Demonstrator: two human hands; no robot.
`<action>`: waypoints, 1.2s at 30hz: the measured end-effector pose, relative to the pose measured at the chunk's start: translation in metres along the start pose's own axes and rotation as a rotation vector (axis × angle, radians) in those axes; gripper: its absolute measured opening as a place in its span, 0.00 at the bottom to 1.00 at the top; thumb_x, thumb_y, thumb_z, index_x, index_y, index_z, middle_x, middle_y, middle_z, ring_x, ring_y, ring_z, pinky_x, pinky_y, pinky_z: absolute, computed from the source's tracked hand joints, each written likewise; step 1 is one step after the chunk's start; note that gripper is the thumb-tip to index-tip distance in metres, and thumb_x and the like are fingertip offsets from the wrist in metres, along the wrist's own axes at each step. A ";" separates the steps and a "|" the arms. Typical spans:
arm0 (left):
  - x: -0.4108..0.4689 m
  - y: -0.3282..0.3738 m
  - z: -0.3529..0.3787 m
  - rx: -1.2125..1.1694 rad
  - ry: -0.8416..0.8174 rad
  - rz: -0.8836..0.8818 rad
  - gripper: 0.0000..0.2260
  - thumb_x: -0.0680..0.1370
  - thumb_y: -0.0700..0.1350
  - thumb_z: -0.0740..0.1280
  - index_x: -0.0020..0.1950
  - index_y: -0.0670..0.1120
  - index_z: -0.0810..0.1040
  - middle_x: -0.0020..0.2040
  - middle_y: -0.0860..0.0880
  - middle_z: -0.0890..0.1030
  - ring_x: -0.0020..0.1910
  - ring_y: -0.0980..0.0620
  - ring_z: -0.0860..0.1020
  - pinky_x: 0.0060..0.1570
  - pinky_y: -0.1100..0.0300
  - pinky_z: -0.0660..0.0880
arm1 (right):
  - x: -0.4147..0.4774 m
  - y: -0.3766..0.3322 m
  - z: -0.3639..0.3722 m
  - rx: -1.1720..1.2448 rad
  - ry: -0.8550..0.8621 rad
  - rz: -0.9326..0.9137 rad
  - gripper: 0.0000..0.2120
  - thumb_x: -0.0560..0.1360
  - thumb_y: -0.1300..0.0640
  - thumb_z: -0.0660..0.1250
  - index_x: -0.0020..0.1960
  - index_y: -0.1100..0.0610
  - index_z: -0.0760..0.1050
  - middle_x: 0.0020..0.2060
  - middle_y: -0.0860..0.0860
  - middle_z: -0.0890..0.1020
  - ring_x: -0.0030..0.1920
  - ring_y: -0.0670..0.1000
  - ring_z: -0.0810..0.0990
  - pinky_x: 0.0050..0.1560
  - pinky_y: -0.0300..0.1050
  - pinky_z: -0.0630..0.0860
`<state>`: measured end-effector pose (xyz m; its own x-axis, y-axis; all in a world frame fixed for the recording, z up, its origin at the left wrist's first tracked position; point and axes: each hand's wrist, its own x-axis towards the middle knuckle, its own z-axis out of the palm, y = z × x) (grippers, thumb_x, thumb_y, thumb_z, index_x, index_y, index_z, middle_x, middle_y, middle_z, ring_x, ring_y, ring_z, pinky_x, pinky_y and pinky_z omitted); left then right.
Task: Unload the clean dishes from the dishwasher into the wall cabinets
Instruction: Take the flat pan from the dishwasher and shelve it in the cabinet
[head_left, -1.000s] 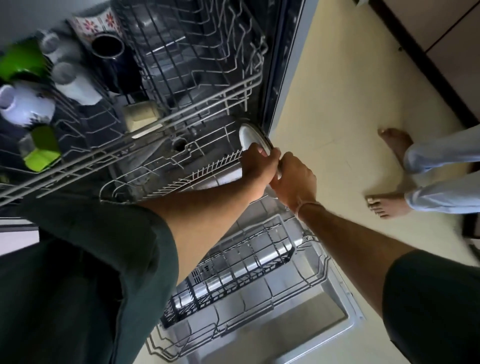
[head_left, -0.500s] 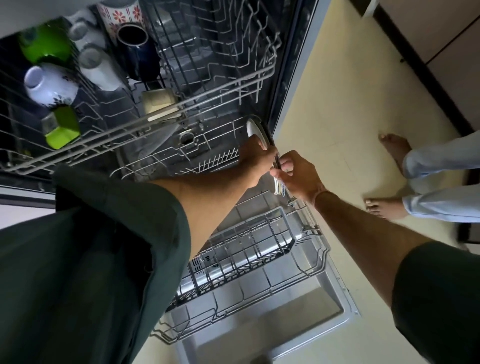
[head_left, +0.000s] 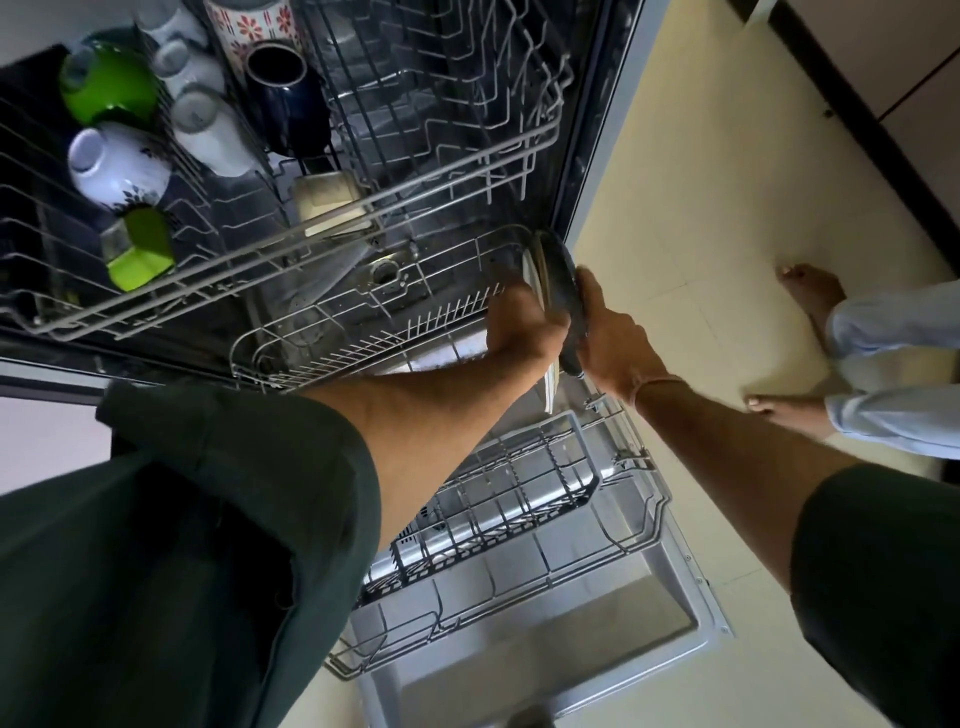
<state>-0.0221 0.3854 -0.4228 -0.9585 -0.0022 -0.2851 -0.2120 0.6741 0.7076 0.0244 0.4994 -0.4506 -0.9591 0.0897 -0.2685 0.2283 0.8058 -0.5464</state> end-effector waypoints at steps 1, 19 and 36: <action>-0.001 0.000 0.000 -0.011 -0.003 0.000 0.13 0.72 0.46 0.75 0.51 0.40 0.78 0.40 0.47 0.83 0.37 0.51 0.82 0.33 0.60 0.80 | 0.000 0.000 0.002 -0.038 0.006 -0.024 0.39 0.79 0.61 0.62 0.78 0.44 0.41 0.42 0.58 0.80 0.34 0.57 0.80 0.39 0.53 0.80; -0.024 0.000 -0.032 -0.079 -0.042 -0.137 0.12 0.79 0.43 0.67 0.61 0.41 0.74 0.48 0.48 0.79 0.38 0.55 0.74 0.23 0.71 0.68 | -0.002 -0.023 -0.003 -0.207 0.038 0.156 0.15 0.77 0.53 0.60 0.56 0.62 0.78 0.72 0.56 0.67 0.50 0.65 0.81 0.51 0.54 0.78; -0.113 -0.007 -0.184 -0.629 0.003 -0.385 0.10 0.78 0.41 0.68 0.58 0.42 0.73 0.56 0.42 0.80 0.49 0.43 0.82 0.28 0.53 0.81 | -0.112 -0.181 -0.070 -0.485 0.242 -0.051 0.12 0.79 0.57 0.58 0.55 0.62 0.76 0.66 0.58 0.75 0.42 0.67 0.82 0.44 0.56 0.78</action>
<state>0.0529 0.2444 -0.2765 -0.7944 -0.1560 -0.5870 -0.6020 0.0743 0.7950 0.0790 0.3848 -0.2658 -0.9911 0.1298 -0.0296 0.1323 0.9851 -0.1098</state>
